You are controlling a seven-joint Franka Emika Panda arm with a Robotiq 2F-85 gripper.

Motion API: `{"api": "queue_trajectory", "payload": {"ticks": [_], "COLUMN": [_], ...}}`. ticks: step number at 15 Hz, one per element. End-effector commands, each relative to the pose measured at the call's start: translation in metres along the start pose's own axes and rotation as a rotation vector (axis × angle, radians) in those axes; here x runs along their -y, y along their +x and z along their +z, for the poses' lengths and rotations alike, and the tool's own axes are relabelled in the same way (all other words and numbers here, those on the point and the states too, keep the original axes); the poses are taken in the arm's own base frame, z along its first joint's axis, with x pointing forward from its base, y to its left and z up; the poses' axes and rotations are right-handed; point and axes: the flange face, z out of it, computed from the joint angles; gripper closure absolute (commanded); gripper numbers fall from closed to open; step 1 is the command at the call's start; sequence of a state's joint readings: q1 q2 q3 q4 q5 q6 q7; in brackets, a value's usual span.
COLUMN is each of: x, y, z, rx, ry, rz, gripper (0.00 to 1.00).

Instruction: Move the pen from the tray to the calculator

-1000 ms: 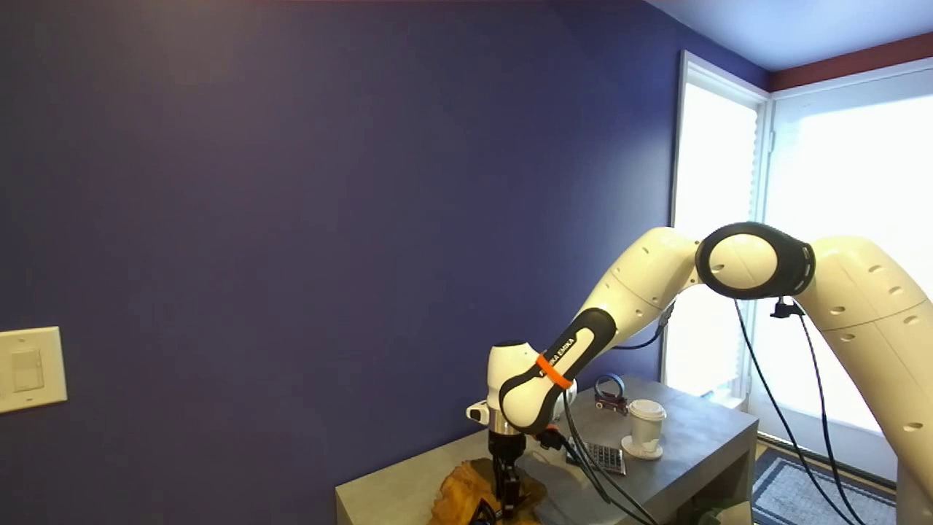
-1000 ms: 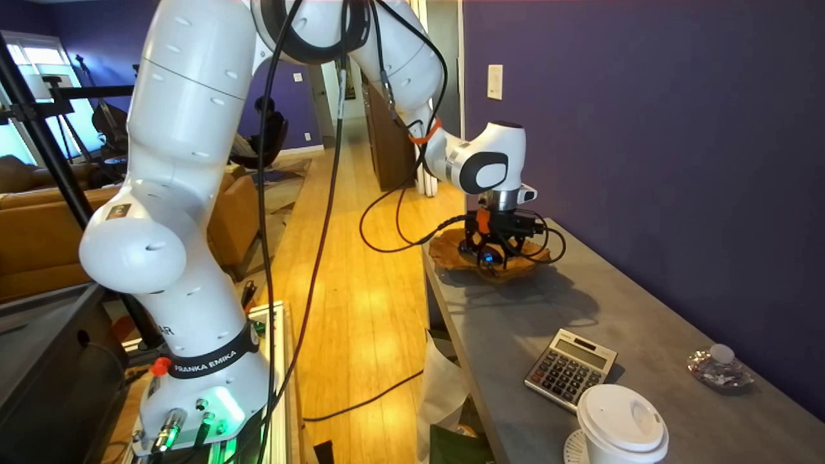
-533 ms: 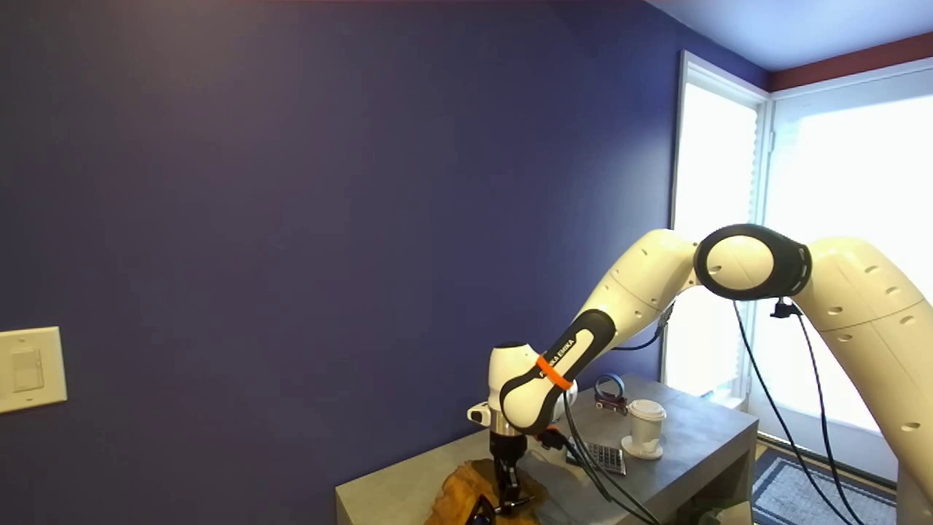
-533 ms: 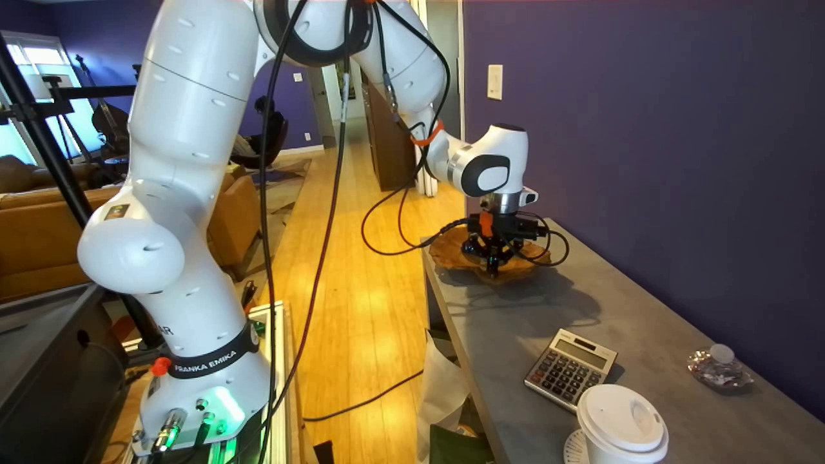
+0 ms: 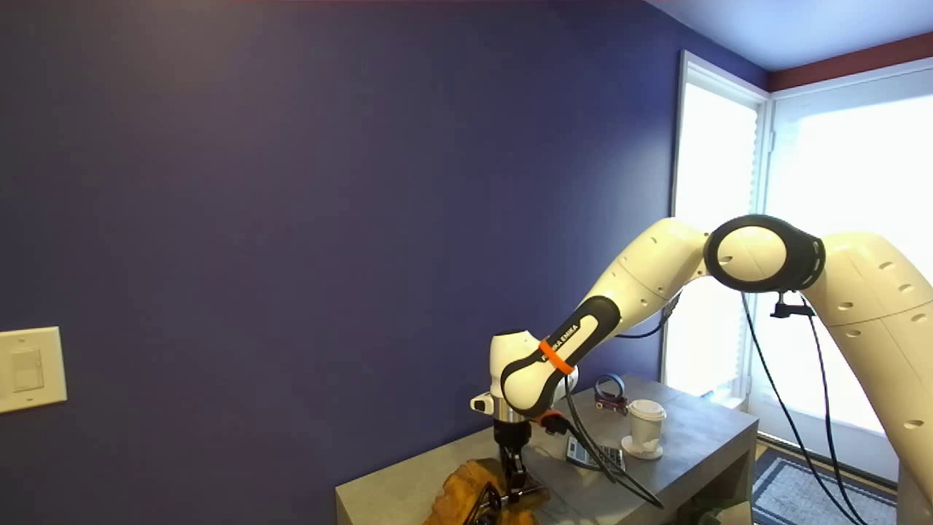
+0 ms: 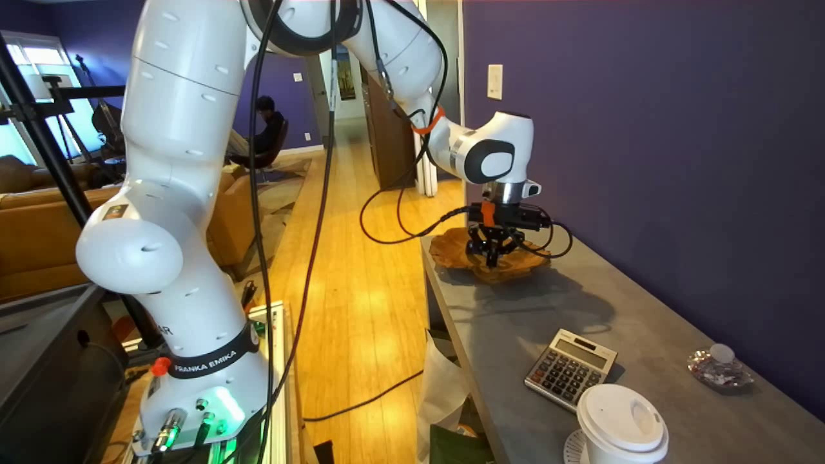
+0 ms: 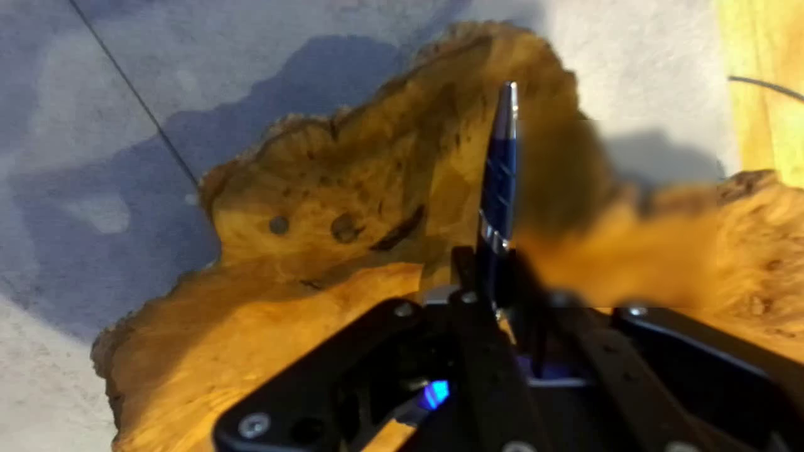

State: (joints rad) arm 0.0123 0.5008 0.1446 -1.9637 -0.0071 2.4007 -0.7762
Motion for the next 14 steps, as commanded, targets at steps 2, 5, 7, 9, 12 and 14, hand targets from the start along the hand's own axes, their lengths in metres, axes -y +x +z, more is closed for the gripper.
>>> {"api": "queue_trajectory", "payload": {"ticks": [2,5,7,9,12,14], "x": [0.016,0.017,0.015,0.013,-0.002,-0.014], "y": [-0.014,-0.016,-0.016,-0.023,-0.05,-0.071], "z": [-0.034,-0.036,-0.037,-0.044,-0.06,-0.069], "rx": [0.162,0.257,0.279,0.285,0.239,0.213], "ry": [0.128,0.191,0.216,0.213,0.183,0.166], "rz": [0.029,0.055,0.073,0.131,0.307,0.405], "gripper": [0.97,0.97,0.97,0.97,0.97,0.97]}}
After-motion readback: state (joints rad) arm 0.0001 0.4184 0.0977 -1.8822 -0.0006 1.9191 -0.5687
